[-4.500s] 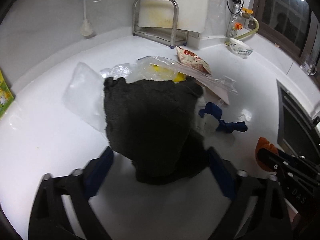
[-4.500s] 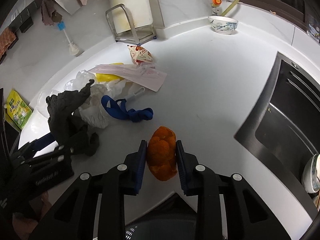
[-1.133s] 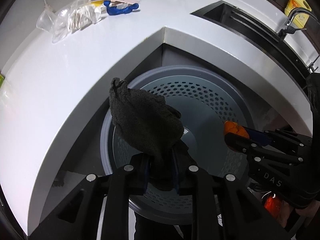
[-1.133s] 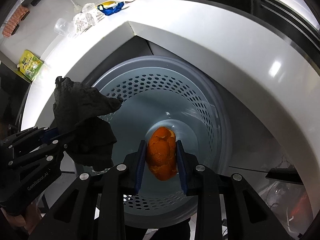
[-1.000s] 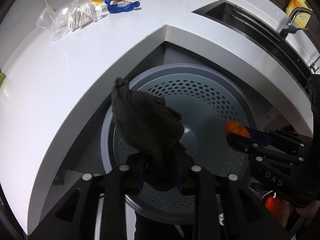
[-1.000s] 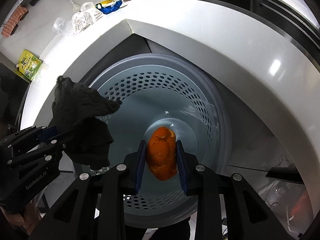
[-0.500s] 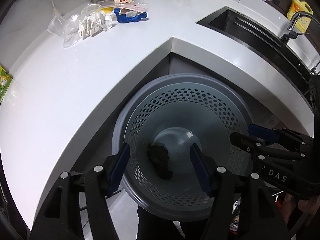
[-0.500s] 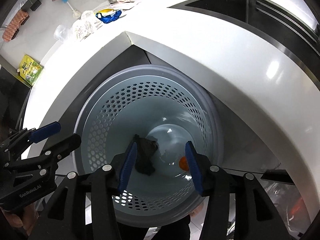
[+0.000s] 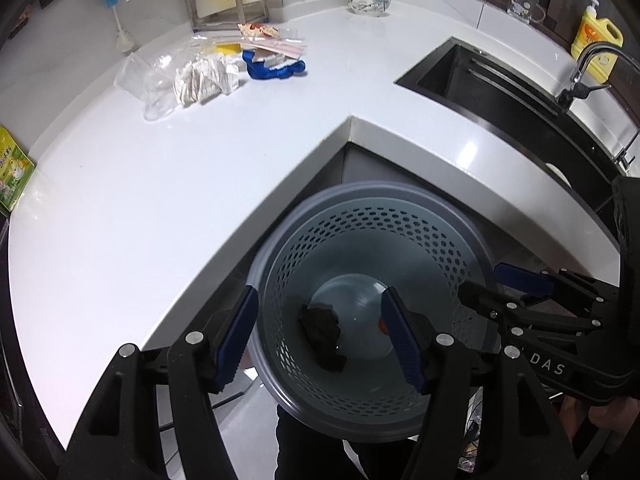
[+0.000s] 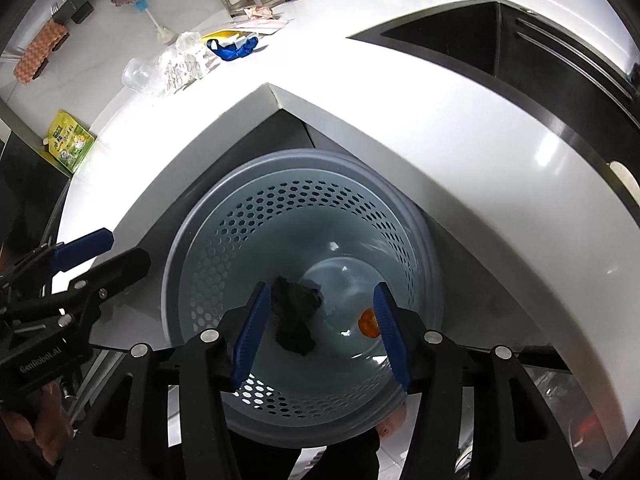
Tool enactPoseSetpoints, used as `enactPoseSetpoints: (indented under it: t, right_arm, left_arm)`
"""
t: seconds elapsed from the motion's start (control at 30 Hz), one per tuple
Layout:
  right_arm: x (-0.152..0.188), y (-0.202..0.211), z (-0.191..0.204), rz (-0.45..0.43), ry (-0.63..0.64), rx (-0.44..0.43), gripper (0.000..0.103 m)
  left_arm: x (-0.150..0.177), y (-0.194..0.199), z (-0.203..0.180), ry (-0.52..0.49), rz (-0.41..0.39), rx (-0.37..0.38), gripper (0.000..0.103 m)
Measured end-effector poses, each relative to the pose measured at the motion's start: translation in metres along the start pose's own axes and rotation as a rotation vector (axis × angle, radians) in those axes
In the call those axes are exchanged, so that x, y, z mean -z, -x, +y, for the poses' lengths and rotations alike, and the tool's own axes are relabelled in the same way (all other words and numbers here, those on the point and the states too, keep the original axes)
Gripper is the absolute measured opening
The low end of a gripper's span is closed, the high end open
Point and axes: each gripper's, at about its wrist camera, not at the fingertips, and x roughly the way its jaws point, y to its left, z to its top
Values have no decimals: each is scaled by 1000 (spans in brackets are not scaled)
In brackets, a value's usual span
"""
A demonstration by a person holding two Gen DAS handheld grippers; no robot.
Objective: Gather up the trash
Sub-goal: 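Move both tools back toward the trash pile on the counter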
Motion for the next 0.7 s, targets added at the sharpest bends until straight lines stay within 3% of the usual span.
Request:
enactPoseSetpoints:
  t: [0.4,0.7]
  right_arm:
    - [-22,26,16,-67,23,-15,56]
    - [-47,38,41,-107,88,-38,68]
  left_arm:
    - [-18,27,13,11,-62,15,71]
    - [-36,44,40,62,-116,-12,81]
